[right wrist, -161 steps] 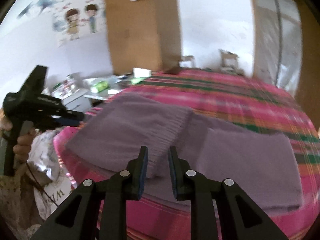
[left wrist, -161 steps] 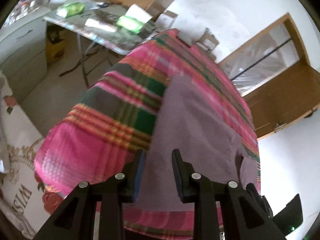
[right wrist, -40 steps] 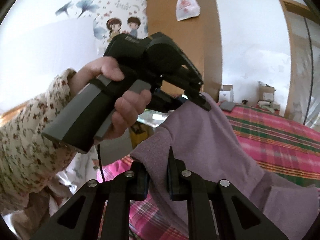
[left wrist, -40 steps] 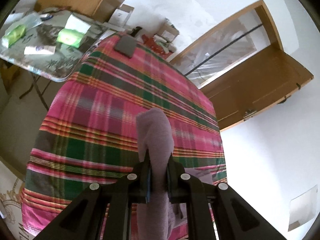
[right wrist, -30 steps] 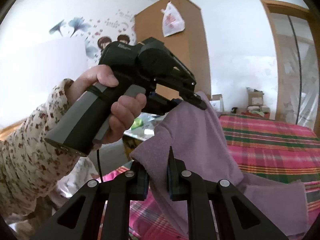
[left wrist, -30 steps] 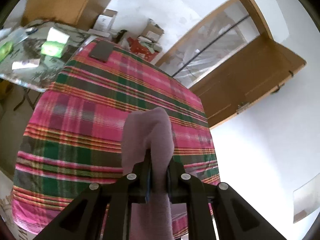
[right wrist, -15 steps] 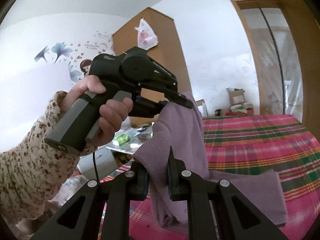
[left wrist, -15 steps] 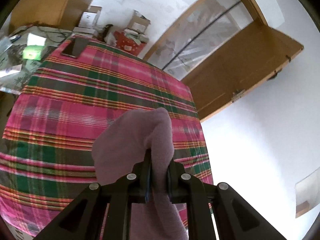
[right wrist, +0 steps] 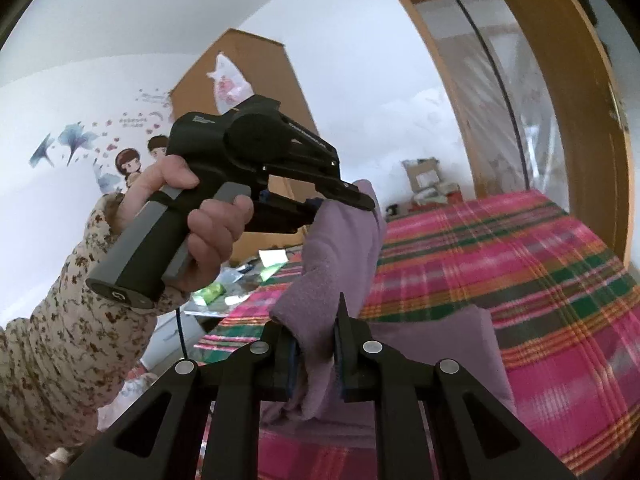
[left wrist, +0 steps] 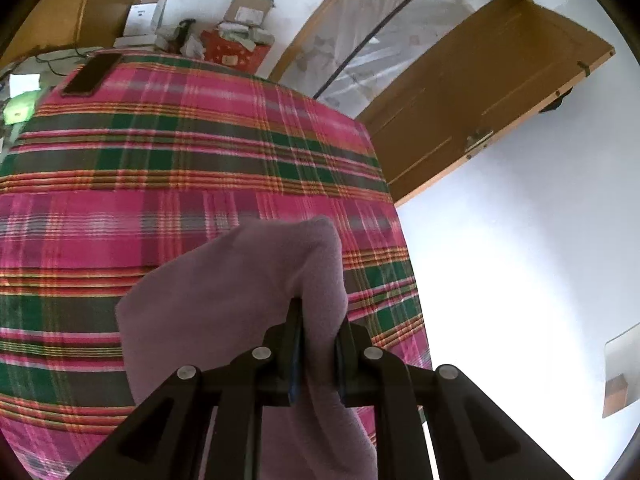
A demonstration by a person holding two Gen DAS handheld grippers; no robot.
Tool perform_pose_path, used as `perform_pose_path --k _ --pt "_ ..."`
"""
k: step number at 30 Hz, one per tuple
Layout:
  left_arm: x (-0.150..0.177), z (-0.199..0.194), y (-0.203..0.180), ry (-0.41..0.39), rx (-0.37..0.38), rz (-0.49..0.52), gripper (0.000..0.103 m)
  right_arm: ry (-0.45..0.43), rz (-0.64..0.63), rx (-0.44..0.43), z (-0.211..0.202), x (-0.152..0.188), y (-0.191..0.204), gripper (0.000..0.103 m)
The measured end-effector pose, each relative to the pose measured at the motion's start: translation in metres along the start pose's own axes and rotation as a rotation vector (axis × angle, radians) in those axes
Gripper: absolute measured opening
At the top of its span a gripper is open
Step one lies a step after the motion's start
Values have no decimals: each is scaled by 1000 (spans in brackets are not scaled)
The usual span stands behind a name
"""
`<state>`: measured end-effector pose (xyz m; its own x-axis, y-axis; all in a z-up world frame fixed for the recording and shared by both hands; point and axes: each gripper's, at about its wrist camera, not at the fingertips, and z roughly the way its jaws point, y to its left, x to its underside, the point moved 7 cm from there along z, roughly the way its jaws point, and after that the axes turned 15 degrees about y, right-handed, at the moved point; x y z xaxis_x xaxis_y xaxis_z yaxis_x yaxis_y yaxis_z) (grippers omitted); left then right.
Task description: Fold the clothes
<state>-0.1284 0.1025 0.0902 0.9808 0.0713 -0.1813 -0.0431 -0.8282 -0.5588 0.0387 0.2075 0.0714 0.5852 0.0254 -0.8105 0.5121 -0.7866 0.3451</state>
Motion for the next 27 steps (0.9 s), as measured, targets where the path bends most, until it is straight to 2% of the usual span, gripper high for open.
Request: perform_pose_path --k 12,23,27 --pt "-16 84 -14 140 -62 -9 16 47 157 41 0 20 -68 14" --pt "-24 138 1 227 -80 -58 18 113 279 62 18 40 -120 14" --pt "-23 148 4 246 -72 -67 23 133 304 64 22 47 -131 14"
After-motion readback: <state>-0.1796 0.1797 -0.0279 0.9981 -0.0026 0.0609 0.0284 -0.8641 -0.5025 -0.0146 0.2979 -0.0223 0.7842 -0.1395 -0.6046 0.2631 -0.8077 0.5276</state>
